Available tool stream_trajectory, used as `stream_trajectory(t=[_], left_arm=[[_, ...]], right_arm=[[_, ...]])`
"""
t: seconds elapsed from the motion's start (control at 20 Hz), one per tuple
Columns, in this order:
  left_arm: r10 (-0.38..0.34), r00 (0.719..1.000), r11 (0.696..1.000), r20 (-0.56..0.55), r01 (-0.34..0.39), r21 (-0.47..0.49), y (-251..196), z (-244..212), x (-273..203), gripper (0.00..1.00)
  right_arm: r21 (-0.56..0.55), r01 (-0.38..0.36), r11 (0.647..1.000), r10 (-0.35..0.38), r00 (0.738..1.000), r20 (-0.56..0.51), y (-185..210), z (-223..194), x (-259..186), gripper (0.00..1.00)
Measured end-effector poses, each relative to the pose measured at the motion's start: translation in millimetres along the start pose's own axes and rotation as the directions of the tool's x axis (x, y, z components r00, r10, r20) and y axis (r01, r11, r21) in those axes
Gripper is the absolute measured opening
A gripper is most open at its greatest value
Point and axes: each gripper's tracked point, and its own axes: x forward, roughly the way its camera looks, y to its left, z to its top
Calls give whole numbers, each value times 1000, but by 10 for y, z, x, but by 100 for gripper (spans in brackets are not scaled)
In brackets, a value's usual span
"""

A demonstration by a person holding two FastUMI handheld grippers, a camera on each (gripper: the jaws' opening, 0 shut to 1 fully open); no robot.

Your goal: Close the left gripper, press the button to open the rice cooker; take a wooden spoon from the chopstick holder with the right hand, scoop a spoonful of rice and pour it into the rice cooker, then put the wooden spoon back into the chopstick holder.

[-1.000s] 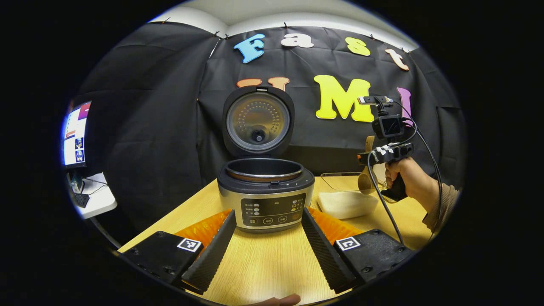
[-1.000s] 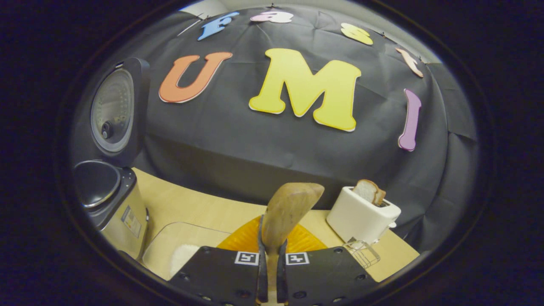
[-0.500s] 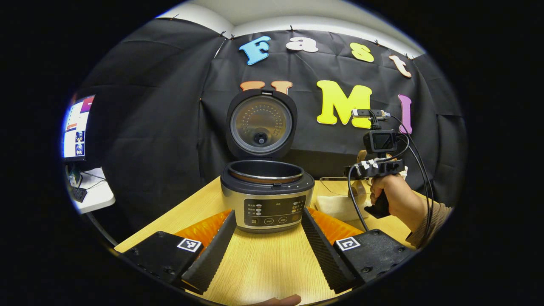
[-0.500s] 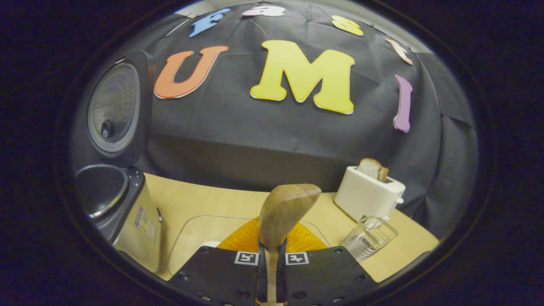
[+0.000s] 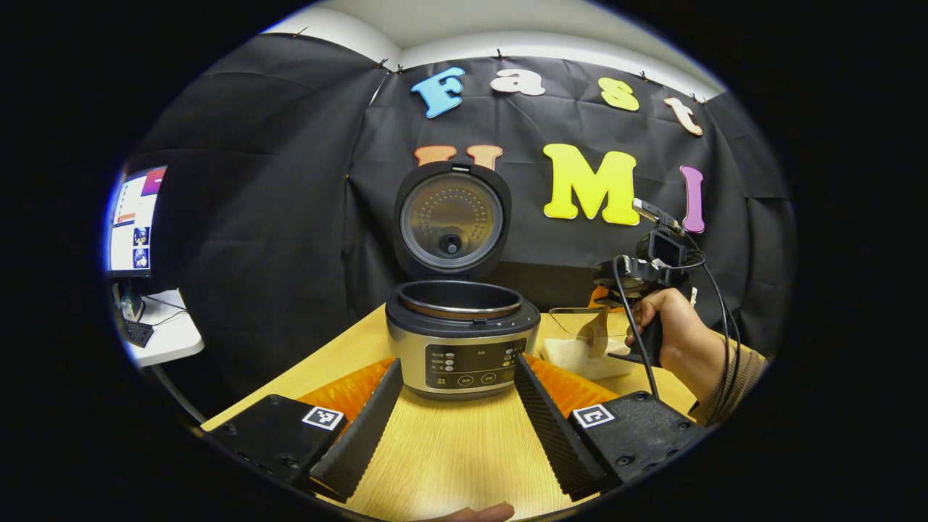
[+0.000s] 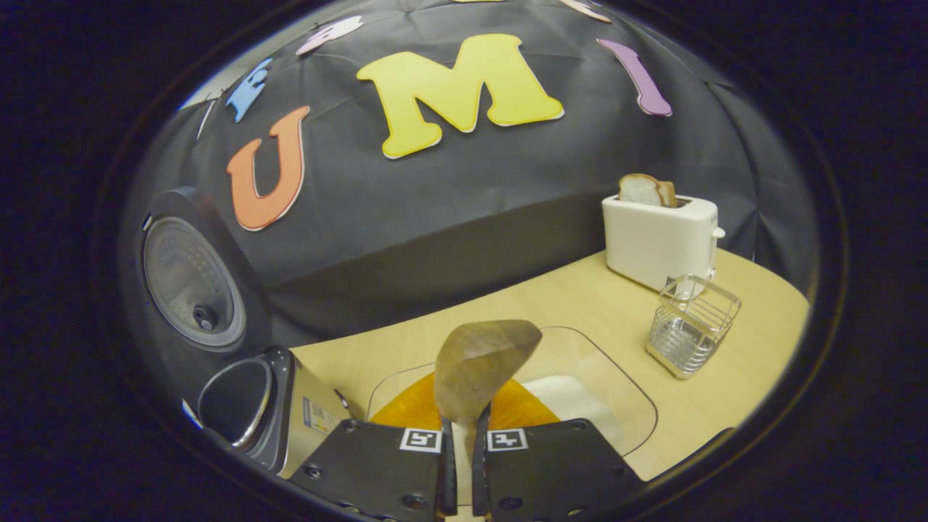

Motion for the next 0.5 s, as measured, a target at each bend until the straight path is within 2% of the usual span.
stream_trajectory(t=[0.2, 0.3, 0.5], left_arm=[[33, 999, 999, 19, -33, 20, 31, 45, 3, 99], [23, 1000, 999, 14, -24, 28, -32, 26, 11, 99], [10, 1000, 999, 3, -10, 32, -86, 11, 20, 99]], right_arm=[[122, -31, 992, 34, 999, -28, -31, -45, 24, 8], [168, -35, 985, 41, 999, -33, -32, -61, 15, 8], [334, -55, 941, 78, 995, -56, -85, -94, 43, 8]])
